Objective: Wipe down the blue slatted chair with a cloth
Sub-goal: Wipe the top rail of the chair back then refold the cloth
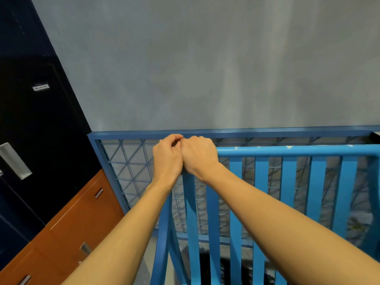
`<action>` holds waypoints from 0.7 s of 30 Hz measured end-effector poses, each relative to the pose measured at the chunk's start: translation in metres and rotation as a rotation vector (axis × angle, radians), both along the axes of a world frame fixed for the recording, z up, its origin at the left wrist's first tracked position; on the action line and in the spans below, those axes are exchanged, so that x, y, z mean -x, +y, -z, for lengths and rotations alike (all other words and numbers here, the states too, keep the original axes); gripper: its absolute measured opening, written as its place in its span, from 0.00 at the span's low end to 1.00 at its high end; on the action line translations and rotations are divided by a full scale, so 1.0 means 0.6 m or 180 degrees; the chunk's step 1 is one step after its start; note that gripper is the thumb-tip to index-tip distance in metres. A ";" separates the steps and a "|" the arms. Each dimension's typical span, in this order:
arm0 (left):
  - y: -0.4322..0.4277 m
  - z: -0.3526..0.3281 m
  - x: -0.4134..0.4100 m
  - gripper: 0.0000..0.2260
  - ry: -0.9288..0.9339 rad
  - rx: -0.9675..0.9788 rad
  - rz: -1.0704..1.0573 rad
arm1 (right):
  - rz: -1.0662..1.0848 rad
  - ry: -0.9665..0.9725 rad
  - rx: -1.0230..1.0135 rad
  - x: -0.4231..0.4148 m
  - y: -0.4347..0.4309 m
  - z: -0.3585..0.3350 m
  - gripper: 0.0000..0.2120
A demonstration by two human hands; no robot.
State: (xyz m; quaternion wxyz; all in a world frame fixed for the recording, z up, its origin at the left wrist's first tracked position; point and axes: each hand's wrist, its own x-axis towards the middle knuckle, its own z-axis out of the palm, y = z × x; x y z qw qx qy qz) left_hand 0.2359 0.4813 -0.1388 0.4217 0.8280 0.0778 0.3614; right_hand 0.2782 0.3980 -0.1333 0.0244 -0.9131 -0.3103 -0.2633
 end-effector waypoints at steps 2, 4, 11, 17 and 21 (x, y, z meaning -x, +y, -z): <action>-0.005 -0.009 -0.005 0.12 0.0030 -0.0169 0.0160 | 0.0053 0.0061 0.0006 -0.005 -0.008 -0.001 0.12; -0.008 -0.013 -0.010 0.13 0.0019 -0.0252 0.0230 | 0.0103 0.0072 0.0002 -0.005 -0.015 -0.002 0.11; -0.013 0.001 -0.014 0.13 -0.0025 -0.0433 0.0417 | 0.0000 -0.0251 0.0038 0.002 -0.048 -0.005 0.11; -0.025 0.008 -0.026 0.17 0.0270 -0.0753 0.0390 | 0.0211 -0.0082 -0.0508 -0.015 -0.089 0.008 0.17; -0.045 0.019 -0.018 0.20 0.0436 -0.1517 0.0234 | 0.0169 -0.0195 -0.0651 -0.027 -0.120 0.027 0.18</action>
